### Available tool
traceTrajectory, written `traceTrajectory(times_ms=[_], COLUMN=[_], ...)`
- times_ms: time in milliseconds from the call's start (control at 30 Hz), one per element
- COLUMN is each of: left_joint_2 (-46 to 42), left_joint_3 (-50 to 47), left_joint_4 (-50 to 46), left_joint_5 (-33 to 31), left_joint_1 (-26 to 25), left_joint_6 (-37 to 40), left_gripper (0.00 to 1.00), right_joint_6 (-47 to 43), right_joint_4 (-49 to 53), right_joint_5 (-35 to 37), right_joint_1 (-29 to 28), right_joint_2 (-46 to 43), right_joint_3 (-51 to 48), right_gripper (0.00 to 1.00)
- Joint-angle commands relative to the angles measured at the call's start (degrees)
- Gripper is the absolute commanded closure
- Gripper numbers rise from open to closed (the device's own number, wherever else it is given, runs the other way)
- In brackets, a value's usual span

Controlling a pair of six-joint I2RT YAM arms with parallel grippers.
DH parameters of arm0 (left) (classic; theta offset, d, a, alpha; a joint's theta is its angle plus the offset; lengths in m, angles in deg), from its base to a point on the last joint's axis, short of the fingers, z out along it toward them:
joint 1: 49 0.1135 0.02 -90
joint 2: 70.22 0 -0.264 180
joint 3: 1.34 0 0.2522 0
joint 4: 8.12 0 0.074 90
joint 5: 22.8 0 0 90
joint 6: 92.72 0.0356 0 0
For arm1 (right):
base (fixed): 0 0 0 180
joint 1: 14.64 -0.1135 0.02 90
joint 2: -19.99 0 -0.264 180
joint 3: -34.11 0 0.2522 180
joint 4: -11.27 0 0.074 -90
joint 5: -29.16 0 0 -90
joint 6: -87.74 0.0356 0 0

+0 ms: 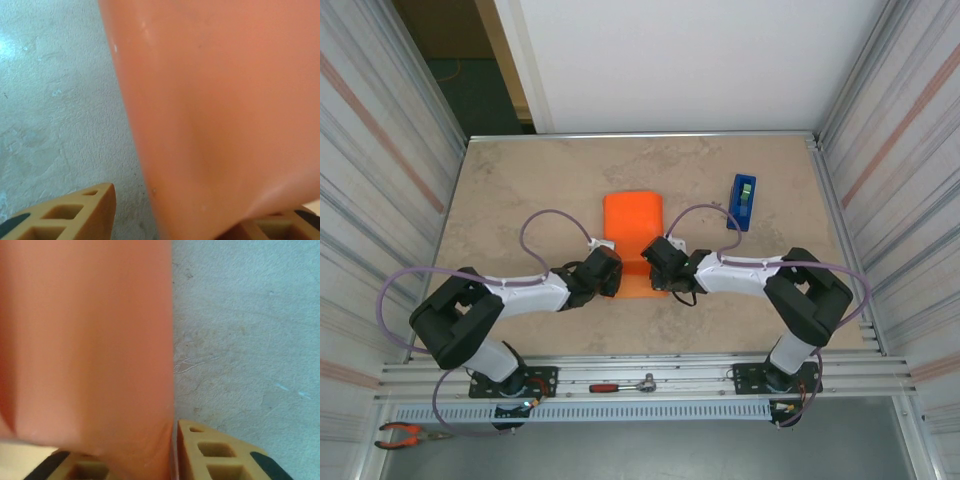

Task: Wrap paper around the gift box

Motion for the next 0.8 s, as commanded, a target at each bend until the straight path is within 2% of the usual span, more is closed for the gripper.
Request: traceTrajectory(times_ms=[0,33,67,133,167,300,333,367,400,433,467,533,567,600,633,667,700,733,767], left_joint_2=[0.3,0.3,0.3,0.3,0.4,0.2,0.3,0.2,0.3,0.4,0.5,1.1,1.3,1.5,1.6,1.7,1.7,1.8,2.1], left_joint_3=[0.7,0.8,0.8,0.9,0.9,0.9,0.9,0.8,0.9,0.8,0.9,1.0,1.2,1.3,1.5,1.5,1.5,1.5,1.8], left_joint_4=[1.0,1.0,1.0,1.0,1.0,0.9,0.9,1.0,1.0,1.2,1.3,1.6,1.6,1.5,1.5,1.5,1.4,1.3,1.1], left_joint_5=[-2.0,-2.0,-2.0,-2.1,-2.1,-2.3,-2.3,-2.3,-2.4,-2.2,-2.0,-1.7,-1.6,-1.5,-1.4,-1.5,-1.6,-1.7,-1.7], left_joint_1=[-0.2,-0.2,-0.3,-0.4,-0.4,-0.6,-0.6,-0.7,-0.7,-0.8,-0.8,-0.9,-0.9,-1.0,-1.1,-1.1,-1.1,-1.1,-1.1], left_joint_6=[-0.5,-0.5,-0.6,-0.7,-0.7,-0.7,-0.6,-0.5,-0.4,-0.2,0.0,0.4,0.6,0.7,0.9,0.9,0.9,0.8,0.8], left_gripper=[0.55,0.57,0.6,0.64,0.66,0.72,0.71,0.7,0.69,0.68,0.7,0.89,0.97,1.0,1.0,0.98,0.92,0.84,0.81], right_joint_6=[1.7,2.0,2.4,3.3,3.8,5.8,6.4,7.0,7.3,7.5,7.5,7.5,7.5,7.4,7.4,7.4,7.4,7.4,7.4], right_joint_4=[2.5,2.7,2.6,2.5,2.4,2.6,2.8,3.0,3.1,3.0,2.8,2.3,2.3,2.4,2.5,2.7,2.9,3.1,3.2], right_joint_5=[1.2,1.3,1.3,1.2,1.1,1.8,2.2,2.5,2.6,2.6,2.5,2.4,2.5,2.5,2.6,2.7,2.8,3.0,3.0], right_joint_1=[-0.5,-0.5,-0.4,-0.5,-0.6,-1.2,-1.5,-1.6,-1.6,-1.7,-1.7,-1.7,-1.7,-1.7,-1.7,-1.7,-1.7,-1.6,-1.5], right_joint_2=[0.7,0.6,0.8,0.9,1.1,1.6,1.7,1.8,1.9,2.1,2.2,2.5,2.5,2.7,2.6,2.6,2.6,2.7,2.9], right_joint_3=[1.6,1.8,1.7,1.7,1.8,2.1,2.2,2.3,2.4,2.5,2.5,2.6,2.7,2.8,2.8,3.0,3.0,3.2,3.2], right_gripper=[0.42,0.44,0.56,0.92,1.0,1.0,0.87,0.62,0.56,0.56,0.61,0.85,0.91,0.91,0.89,0.81,0.63,0.54,0.54])
